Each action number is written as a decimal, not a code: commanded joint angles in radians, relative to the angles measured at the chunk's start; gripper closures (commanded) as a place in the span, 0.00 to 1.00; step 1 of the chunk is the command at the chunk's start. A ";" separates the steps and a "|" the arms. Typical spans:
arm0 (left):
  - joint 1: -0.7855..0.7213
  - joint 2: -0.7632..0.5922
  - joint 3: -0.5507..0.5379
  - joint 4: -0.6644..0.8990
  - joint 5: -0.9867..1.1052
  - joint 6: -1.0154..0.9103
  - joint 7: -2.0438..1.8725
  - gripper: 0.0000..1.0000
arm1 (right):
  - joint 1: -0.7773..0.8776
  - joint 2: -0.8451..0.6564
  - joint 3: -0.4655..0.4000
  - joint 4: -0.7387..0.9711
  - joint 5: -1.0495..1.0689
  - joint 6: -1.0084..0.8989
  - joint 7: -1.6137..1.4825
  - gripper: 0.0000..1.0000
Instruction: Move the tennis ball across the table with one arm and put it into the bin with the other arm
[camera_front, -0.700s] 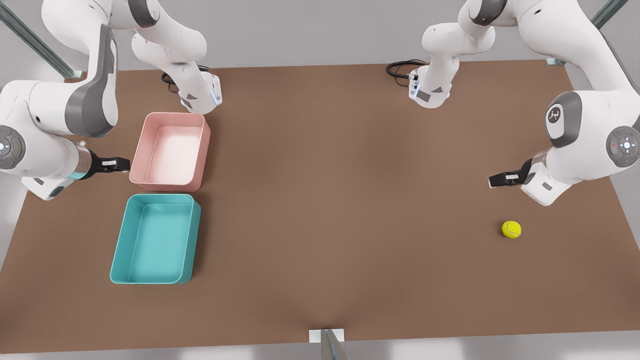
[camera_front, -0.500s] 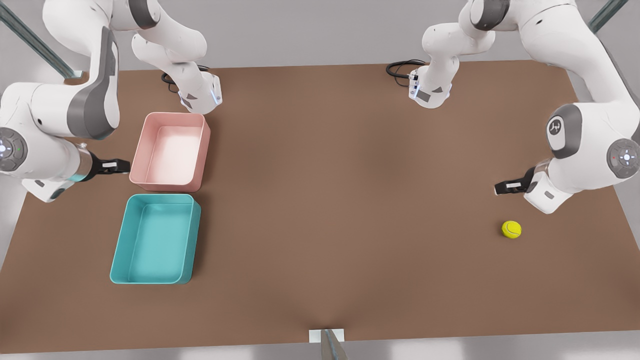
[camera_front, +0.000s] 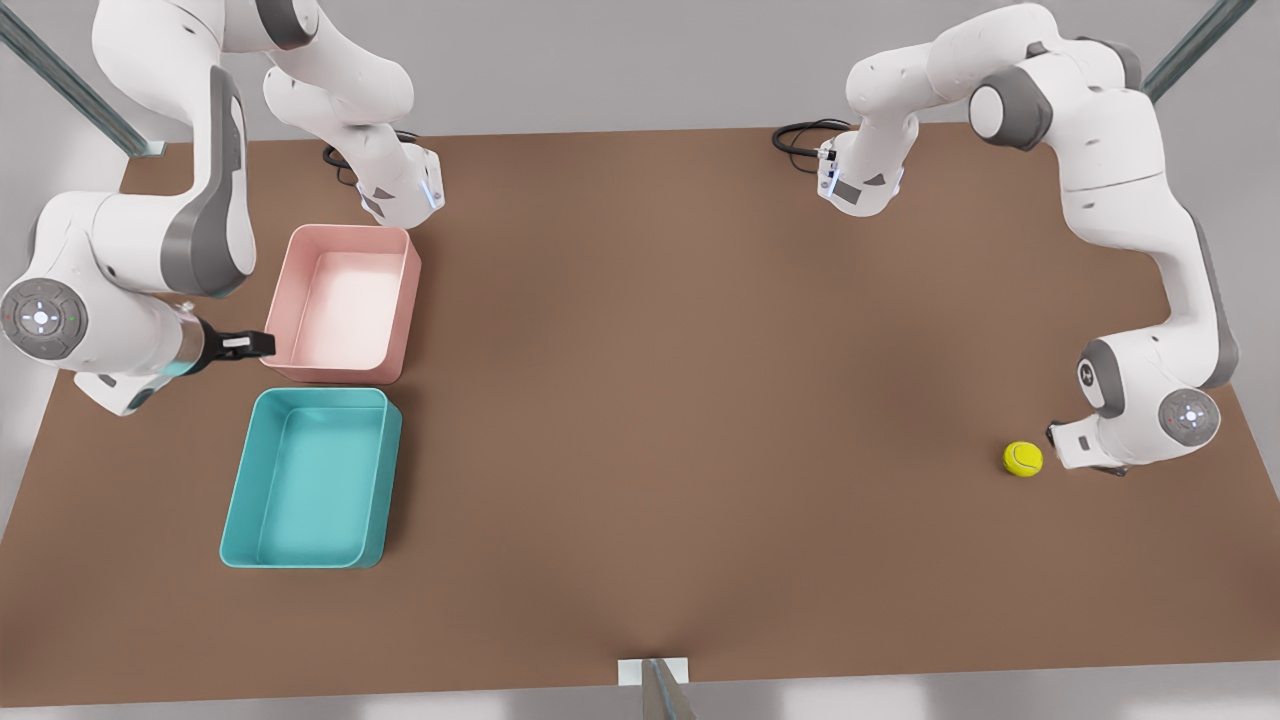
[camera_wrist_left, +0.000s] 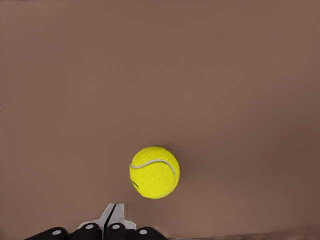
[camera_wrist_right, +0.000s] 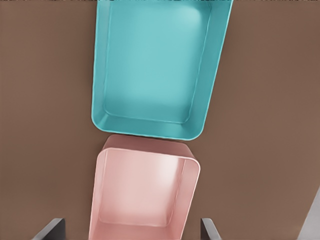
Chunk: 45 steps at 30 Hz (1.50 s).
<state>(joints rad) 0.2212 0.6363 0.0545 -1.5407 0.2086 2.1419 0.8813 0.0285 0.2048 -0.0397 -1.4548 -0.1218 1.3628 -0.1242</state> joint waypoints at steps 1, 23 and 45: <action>0.016 0.010 0.008 -0.002 0.043 0.119 1.059 0.79 | 0.001 -0.001 0.000 -0.006 0.004 0.029 -0.005 0.00; 0.050 0.120 0.018 -0.065 0.109 0.200 0.995 0.79 | -0.002 -0.008 0.000 -0.059 0.011 0.030 -0.005 0.00; -0.198 -0.139 -0.058 0.260 -0.227 -0.617 -1.088 0.00 | 0.002 -0.002 0.001 -0.055 0.011 0.055 -0.005 0.00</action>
<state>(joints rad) 0.0188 0.4972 -0.0110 -1.3426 -0.0007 1.9536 1.0299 0.0308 0.2036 -0.0381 -1.5096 -0.1143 1.4162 -0.1290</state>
